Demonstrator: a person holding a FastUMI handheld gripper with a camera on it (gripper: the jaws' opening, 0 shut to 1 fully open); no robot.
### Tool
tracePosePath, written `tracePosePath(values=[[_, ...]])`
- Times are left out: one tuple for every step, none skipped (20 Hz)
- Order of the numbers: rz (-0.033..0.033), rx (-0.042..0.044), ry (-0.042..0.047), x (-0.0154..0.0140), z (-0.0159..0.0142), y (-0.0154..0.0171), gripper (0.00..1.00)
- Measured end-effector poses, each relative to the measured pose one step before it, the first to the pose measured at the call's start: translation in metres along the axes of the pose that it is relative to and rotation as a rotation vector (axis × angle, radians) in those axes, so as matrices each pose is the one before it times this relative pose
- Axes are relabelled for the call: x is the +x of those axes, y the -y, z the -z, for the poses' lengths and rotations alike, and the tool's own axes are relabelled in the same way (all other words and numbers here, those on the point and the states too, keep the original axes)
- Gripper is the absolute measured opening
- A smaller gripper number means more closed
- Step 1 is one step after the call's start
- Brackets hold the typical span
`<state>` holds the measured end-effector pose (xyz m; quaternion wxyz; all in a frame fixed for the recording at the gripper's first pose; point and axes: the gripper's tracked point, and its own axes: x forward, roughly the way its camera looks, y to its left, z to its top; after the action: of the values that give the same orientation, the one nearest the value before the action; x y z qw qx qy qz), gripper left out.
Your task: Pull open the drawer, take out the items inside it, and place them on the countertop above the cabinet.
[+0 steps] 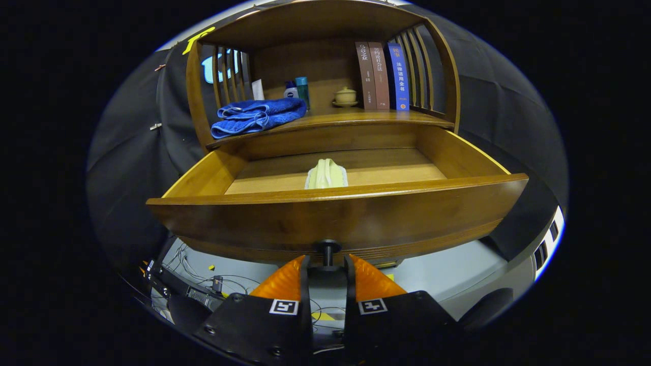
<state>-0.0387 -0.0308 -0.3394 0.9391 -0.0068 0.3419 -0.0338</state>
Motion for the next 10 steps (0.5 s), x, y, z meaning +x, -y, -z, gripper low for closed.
tracePosePath(values=[[-0.00008, 0.00516, 0.0017, -0.00075, 0.00032, 0.00048, 0.28], [0.00039, 0.00316, 0.00019, 0.00047, 0.00007, -0.00036, 0.28], [-0.00148, 0.00172, -0.00517, -0.00188, 0.00067, 0.00038, 0.28], [-0.00359, 0.00641, 0.00126, 0.00068, -0.00011, -0.00041, 0.35], [-0.00485, 0.00973, -0.00895, -0.00056, 0.00161, 0.00057, 0.41], [0.00579, 0.01018, -0.01054, -0.00152, 0.00176, 0.00305, 0.46], [-0.00467, 0.00591, -0.00672, -0.00625, -0.0015, -0.00002, 0.5], [0.00184, -0.00026, 0.00426, -0.00824, -0.00408, 0.00079, 0.57], [-0.00325, -0.0038, 0.02291, -0.01105, -0.01082, -0.00228, 0.6], [-0.00254, 0.00032, 0.03306, -0.00927, -0.01649, -0.00187, 0.63]])
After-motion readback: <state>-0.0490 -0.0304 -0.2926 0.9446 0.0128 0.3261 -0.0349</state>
